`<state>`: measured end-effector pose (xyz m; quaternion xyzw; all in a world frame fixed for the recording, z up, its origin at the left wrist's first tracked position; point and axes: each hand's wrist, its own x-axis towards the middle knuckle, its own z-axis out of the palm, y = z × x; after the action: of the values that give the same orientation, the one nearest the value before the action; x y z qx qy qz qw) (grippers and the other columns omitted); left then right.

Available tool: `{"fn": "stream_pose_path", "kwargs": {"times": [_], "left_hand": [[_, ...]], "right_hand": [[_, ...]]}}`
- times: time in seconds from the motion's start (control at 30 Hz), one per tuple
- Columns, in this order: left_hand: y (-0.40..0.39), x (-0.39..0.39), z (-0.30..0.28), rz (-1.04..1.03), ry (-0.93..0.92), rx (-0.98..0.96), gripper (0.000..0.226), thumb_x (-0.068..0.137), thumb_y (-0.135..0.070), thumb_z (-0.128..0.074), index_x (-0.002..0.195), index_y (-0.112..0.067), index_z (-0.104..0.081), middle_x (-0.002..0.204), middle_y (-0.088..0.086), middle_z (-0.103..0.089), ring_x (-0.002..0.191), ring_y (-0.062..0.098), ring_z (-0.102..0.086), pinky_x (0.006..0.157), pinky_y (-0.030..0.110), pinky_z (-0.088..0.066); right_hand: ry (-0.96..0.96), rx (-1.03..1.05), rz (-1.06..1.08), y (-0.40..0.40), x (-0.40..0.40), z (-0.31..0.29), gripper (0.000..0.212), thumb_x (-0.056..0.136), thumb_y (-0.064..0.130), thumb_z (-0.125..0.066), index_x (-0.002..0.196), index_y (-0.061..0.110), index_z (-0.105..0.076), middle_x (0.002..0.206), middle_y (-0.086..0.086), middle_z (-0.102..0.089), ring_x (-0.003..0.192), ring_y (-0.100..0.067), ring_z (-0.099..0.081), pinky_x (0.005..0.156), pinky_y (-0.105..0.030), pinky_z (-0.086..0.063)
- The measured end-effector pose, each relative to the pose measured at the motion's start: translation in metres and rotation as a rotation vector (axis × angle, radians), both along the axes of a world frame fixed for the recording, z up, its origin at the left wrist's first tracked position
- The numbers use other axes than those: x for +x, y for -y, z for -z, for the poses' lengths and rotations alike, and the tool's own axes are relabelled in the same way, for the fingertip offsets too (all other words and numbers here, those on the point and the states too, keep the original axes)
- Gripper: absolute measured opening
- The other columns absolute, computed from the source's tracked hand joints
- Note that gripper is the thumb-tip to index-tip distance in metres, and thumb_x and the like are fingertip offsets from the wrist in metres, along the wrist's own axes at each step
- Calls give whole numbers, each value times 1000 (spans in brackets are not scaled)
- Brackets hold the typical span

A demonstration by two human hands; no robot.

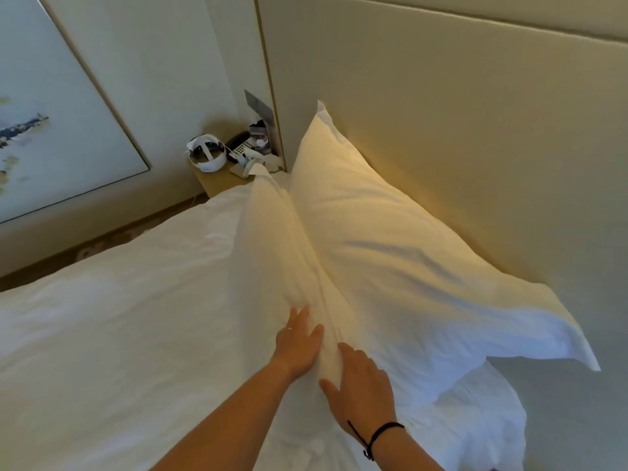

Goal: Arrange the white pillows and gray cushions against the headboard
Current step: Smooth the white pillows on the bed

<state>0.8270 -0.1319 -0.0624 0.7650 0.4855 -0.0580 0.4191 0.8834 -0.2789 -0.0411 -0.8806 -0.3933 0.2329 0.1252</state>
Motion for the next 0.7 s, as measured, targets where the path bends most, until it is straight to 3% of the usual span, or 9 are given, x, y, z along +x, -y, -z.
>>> {"fn": "stream_pose_path", "kwargs": {"times": [0.07, 0.13, 0.23, 0.3, 0.4, 0.53, 0.6, 0.7], "left_hand": [[1, -7, 4, 17, 7, 26, 66, 97, -51, -42, 154, -34, -14, 165, -3, -2, 149, 28, -13, 120, 43, -15], [-3, -15, 4, 46, 8, 70, 72, 93, -51, -50, 154, -30, -17, 165, -1, -5, 149, 25, -14, 119, 39, -16], [-10, -22, 2, 34, 25, 89, 76, 92, -48, -55, 154, -25, -20, 164, 2, -9, 150, 19, -13, 119, 35, -15], [-8, -26, 1, 19, 26, 89, 77, 92, -48, -56, 154, -23, -19, 164, 3, -11, 150, 17, -11, 120, 35, -16], [1, -33, 0, -12, 48, 65, 81, 91, -48, -59, 154, -21, -17, 163, 3, -15, 148, 18, -17, 117, 34, -20], [8, -30, -11, -71, 110, 70, 86, 88, -57, -58, 155, -23, -16, 162, -1, -17, 148, 17, -19, 117, 35, -23], [10, -24, -19, -59, 140, 54, 88, 86, -58, -61, 155, -24, -17, 162, -2, -18, 147, 16, -20, 117, 34, -23], [21, -24, -24, 93, 75, -36, 91, 86, -54, -64, 155, -20, -16, 162, 0, -20, 147, 18, -23, 117, 32, -23]], "right_hand": [[93, 9, 17, 0, 5, 8, 75, 89, 62, -44, 150, 26, -20, 147, 2, -37, 129, -21, -39, 103, -36, -37], [71, -45, 75, 3, 13, 16, 73, 89, 63, -43, 149, 26, -21, 145, -2, -38, 128, -23, -41, 99, -36, -39], [-101, -128, 166, 14, 20, 24, 47, 93, 62, -37, 118, 22, -42, 101, 3, -59, 87, -18, -59, 76, -33, -51], [-113, -84, 153, 17, 17, 24, 26, 98, 46, -36, 91, 22, -43, 78, 5, -55, 67, -15, -55, 69, -36, -54], [-115, 117, 185, 7, 20, 14, 21, 98, 29, -37, 81, 21, -44, 74, 4, -54, 65, -17, -52, 61, -33, -47], [-27, 339, 155, -11, 49, -16, 21, 95, 24, -45, 74, 21, -44, 67, 6, -48, 62, -23, -50, 53, -31, -34], [14, 347, 141, -8, 69, -21, 23, 94, 26, -47, 72, 19, -44, 65, 3, -49, 59, -24, -49, 49, -31, -30], [-25, 174, 115, 11, 88, -13, 32, 98, 38, -42, 73, 18, -47, 70, -1, -54, 64, -25, -53, 52, -32, -36]]}}
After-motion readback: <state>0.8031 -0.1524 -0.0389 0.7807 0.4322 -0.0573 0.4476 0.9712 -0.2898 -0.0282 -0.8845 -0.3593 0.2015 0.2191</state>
